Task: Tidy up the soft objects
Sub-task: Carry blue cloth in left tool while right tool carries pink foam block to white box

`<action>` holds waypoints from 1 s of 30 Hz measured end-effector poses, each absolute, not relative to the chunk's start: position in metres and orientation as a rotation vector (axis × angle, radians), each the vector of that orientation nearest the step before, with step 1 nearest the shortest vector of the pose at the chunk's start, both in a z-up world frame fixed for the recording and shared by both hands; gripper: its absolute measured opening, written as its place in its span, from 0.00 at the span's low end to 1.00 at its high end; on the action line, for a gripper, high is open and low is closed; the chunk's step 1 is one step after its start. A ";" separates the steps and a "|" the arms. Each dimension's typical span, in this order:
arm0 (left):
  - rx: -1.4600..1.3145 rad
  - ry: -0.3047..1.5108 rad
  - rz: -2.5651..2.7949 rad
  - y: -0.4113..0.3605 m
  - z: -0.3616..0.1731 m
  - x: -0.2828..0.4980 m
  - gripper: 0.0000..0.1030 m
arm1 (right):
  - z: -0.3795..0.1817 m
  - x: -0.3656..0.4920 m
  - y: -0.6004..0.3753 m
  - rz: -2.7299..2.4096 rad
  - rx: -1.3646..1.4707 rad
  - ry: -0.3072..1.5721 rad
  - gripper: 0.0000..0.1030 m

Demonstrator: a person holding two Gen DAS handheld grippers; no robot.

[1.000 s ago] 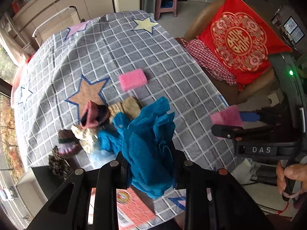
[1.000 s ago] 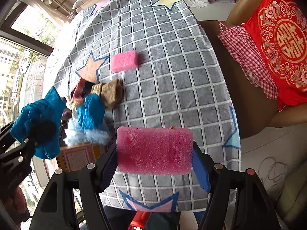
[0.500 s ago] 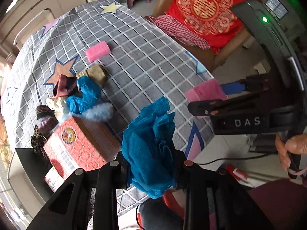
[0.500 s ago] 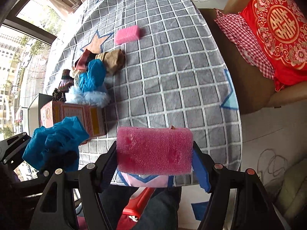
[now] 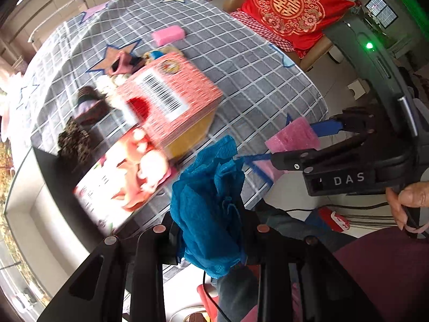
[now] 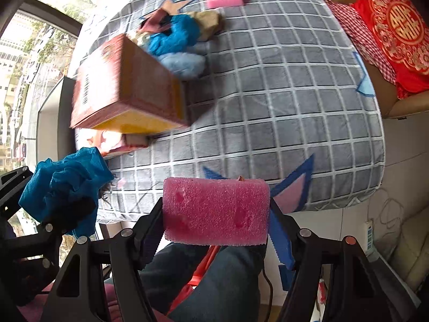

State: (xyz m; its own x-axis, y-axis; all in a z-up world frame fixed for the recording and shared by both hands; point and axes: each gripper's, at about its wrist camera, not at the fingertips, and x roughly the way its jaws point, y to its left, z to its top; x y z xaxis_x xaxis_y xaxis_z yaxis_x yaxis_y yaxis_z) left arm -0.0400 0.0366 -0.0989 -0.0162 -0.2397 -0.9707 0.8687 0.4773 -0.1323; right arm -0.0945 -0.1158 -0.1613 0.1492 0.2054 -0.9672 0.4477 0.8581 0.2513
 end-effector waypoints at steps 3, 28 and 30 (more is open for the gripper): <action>0.589 1.290 -0.948 0.063 -0.094 -0.032 0.31 | -0.156 -0.086 -0.091 -0.151 0.519 1.428 0.69; 0.177 1.238 -0.616 0.197 -0.084 0.034 0.31 | -0.107 -0.008 0.056 0.149 0.087 1.429 0.69; 0.166 1.238 -0.599 0.205 -0.085 0.036 0.31 | -0.106 -0.003 0.061 0.157 0.076 1.429 0.69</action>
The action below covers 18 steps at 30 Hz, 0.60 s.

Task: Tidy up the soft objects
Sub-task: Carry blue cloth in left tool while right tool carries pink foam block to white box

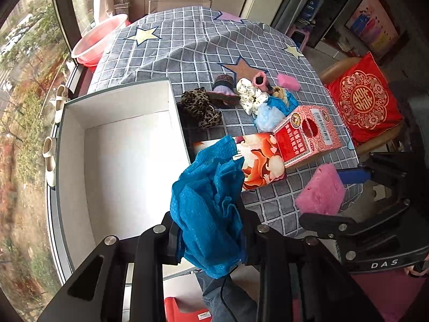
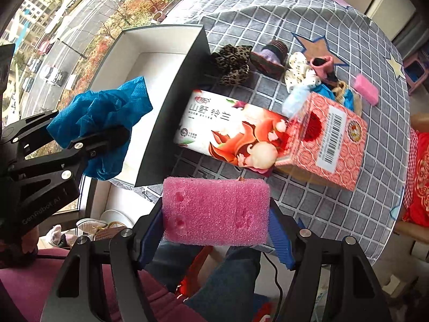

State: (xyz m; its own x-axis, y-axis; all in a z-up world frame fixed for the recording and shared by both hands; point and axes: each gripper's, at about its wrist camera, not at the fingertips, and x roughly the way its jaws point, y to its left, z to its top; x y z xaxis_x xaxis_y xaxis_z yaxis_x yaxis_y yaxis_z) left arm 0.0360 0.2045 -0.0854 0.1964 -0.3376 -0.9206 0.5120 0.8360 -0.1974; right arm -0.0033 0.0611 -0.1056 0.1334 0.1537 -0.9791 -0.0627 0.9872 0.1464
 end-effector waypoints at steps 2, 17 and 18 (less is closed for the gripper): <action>0.154 1.239 -0.583 0.212 -0.087 0.038 0.31 | -0.105 0.000 0.067 0.165 0.066 1.430 0.69; 0.041 1.259 -0.477 0.257 -0.097 0.050 0.31 | -0.101 0.019 0.103 0.225 -0.026 1.439 0.69; 0.038 1.258 -0.472 0.259 -0.097 0.050 0.31 | -0.101 0.020 0.104 0.227 -0.028 1.440 0.69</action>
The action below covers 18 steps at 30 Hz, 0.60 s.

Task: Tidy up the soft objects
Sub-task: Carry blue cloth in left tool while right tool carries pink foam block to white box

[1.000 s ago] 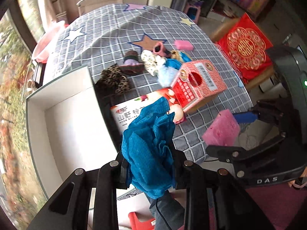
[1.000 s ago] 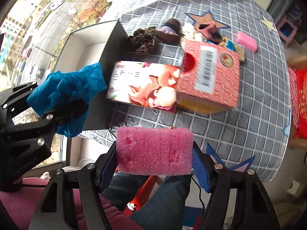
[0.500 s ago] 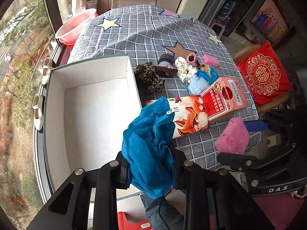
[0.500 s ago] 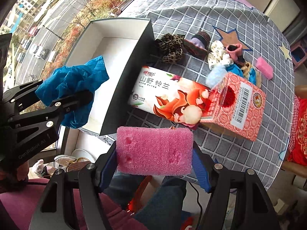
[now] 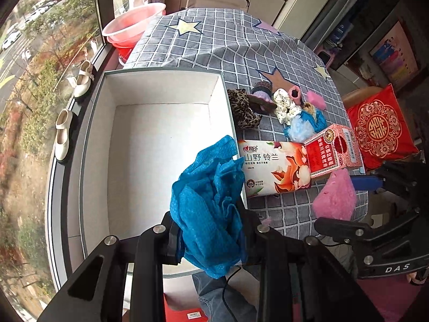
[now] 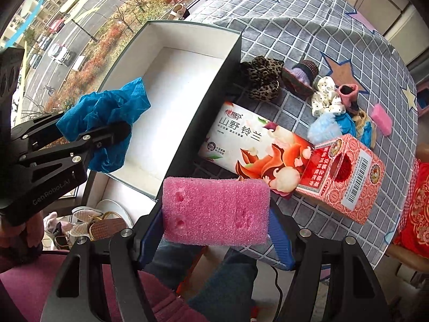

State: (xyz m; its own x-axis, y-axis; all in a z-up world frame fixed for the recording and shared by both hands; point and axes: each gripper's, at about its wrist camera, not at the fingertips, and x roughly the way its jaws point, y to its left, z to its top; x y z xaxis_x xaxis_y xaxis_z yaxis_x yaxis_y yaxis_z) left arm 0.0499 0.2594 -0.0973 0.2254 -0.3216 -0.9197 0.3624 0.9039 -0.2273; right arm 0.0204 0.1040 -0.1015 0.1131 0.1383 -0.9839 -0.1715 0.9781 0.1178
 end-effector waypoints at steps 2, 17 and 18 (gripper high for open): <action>0.029 1.257 -0.460 0.265 -0.098 0.050 0.31 | -0.102 0.023 0.108 0.234 -0.032 1.442 0.69; -0.024 1.282 -0.356 0.305 -0.110 0.048 0.32 | -0.101 0.036 0.143 0.300 -0.064 1.429 0.69; -0.025 1.287 -0.352 0.306 -0.112 0.047 0.32 | -0.102 0.037 0.147 0.308 -0.068 1.433 0.69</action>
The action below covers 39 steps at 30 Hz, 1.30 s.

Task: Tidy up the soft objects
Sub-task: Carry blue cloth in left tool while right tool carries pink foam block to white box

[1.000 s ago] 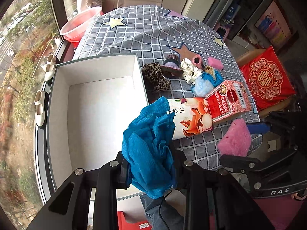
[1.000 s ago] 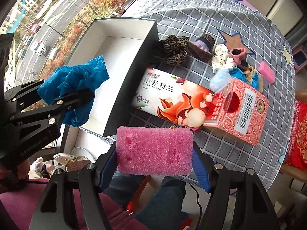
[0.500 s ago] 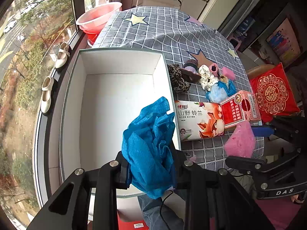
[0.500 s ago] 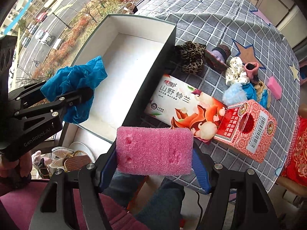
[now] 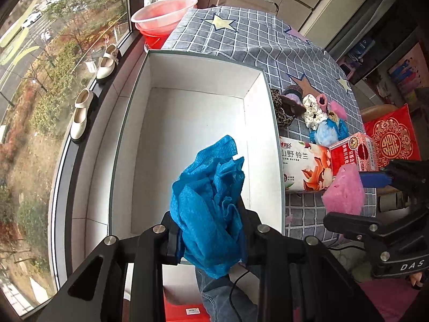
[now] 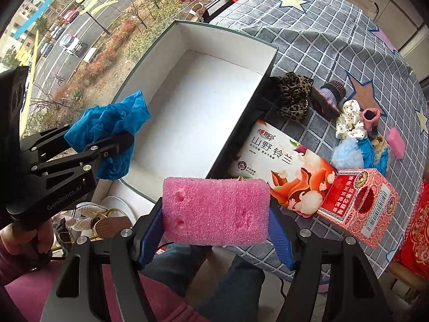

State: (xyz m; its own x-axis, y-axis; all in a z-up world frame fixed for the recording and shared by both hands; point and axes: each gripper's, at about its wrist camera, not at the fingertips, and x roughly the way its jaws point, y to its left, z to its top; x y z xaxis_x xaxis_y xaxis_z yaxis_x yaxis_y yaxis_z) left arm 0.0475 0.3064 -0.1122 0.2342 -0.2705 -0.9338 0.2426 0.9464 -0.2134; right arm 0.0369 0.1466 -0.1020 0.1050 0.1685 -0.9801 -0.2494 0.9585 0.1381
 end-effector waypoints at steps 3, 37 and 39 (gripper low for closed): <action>-0.029 1.295 -0.338 0.310 -0.115 0.047 0.32 | -0.104 0.039 0.157 0.330 -0.087 1.438 0.69; 0.019 1.350 -0.273 0.323 -0.137 0.052 0.32 | -0.116 0.062 0.206 0.427 -0.165 1.447 0.69; 0.022 1.353 -0.271 0.323 -0.138 0.052 0.32 | -0.116 0.062 0.206 0.428 -0.166 1.446 0.69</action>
